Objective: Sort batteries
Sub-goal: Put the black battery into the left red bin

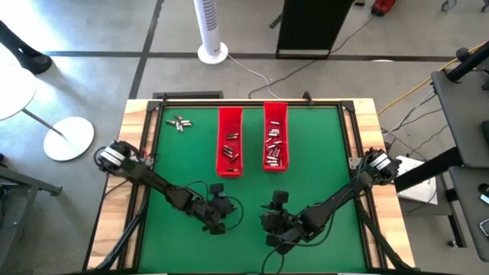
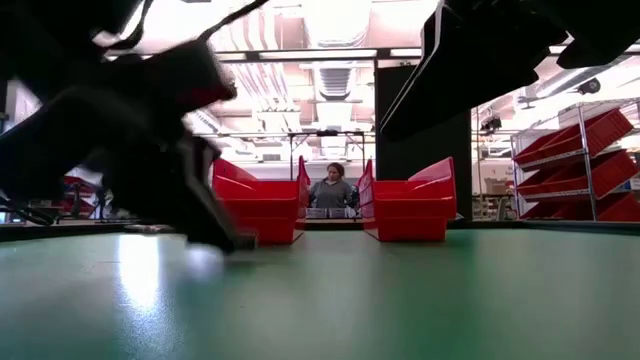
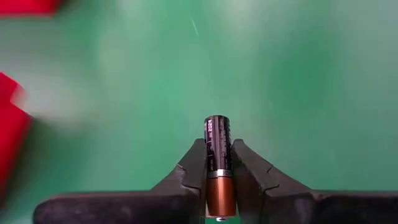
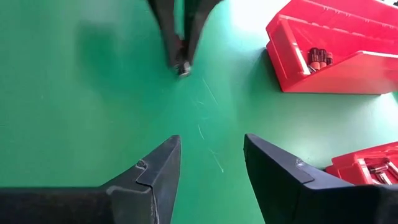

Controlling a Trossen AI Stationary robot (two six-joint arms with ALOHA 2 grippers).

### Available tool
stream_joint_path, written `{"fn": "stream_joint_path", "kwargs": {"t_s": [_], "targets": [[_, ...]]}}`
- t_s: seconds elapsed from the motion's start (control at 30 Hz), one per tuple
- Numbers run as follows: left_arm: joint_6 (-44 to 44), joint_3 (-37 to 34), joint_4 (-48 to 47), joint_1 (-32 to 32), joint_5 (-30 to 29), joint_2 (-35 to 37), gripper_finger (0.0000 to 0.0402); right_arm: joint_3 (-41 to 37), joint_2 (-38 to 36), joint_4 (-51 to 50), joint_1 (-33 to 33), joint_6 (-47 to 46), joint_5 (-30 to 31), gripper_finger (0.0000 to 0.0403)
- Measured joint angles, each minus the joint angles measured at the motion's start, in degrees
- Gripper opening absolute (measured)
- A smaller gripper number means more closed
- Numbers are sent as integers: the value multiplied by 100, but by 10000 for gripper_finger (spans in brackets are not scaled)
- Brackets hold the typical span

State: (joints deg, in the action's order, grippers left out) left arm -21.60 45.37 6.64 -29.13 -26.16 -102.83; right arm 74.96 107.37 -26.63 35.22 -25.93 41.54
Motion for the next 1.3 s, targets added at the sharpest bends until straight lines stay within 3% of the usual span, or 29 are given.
{"fn": "stream_joint_path", "kwargs": {"t_s": [0.27,0.47,0.73,0.87,1.07,1.3], "targets": [[821,945,-2013,428,-80,1010,29,0,0,-15,0,39,0,178],[1812,1683,-3268,1388,-86,1331,29,0,0,-28,0,44,0,168],[3047,2029,-3735,2999,967,1225,29,54,-32,-417,82,42,-13,156],[3372,2041,-3870,3510,1095,1246,30,67,-84,-484,156,-2,-19,152],[3677,1999,-3865,3904,1481,1188,30,68,-109,-491,153,0,-15,153],[3812,1971,-3667,4121,1519,1036,30,68,-109,-477,153,-11,-10,164]]}}
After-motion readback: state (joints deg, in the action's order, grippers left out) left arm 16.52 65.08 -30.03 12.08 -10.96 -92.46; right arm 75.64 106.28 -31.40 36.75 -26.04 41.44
